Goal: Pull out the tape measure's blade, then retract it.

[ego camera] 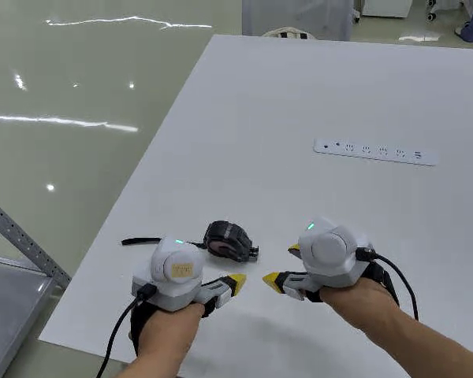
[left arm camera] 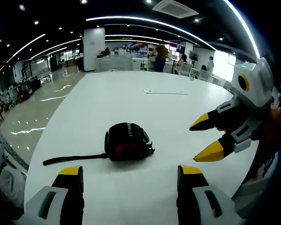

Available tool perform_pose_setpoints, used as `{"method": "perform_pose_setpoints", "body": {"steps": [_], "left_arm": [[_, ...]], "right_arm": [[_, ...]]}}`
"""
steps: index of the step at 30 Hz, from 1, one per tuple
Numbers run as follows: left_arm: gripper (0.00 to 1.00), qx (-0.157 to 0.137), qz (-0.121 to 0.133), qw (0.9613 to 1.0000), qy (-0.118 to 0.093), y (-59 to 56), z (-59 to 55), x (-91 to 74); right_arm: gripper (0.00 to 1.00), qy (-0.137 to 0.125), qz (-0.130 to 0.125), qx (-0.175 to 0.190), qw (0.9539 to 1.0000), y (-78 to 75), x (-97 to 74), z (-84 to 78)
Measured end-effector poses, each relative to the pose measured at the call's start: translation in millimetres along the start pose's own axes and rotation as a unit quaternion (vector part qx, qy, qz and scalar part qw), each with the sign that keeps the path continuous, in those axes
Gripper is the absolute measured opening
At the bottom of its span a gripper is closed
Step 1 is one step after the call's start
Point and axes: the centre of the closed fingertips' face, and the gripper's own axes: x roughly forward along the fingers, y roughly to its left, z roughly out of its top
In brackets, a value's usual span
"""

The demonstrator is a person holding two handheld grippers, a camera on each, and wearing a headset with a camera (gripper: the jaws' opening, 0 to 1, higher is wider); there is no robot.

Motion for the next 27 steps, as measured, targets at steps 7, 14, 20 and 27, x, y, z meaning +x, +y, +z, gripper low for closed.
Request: {"method": "perform_pose_setpoints", "body": {"steps": [7,14,20,27], "left_arm": [[0.82,0.006,-0.009,0.9999,-0.002,-7.6,-8.2,-9.3],[0.85,0.009,-0.023,0.9997,0.002,-14.1,-9.9,-19.1],[0.87,0.005,-0.032,0.9995,0.003,-17.8,-7.4,-24.3],[0.90,0.000,-0.037,0.9993,0.007,-22.2,-9.9,-32.1]], "right_arm": [[0.47,-0.016,-0.021,0.028,0.9993,-7.2,-20.3,-3.5],[0.51,-0.027,-0.046,0.052,0.9972,-14.9,-46.1,-11.0],[0.55,-0.031,-0.064,0.074,0.9947,-16.6,-67.0,-21.5],[0.60,-0.038,-0.079,0.091,0.9920,-16.3,-88.7,-28.2]]}}
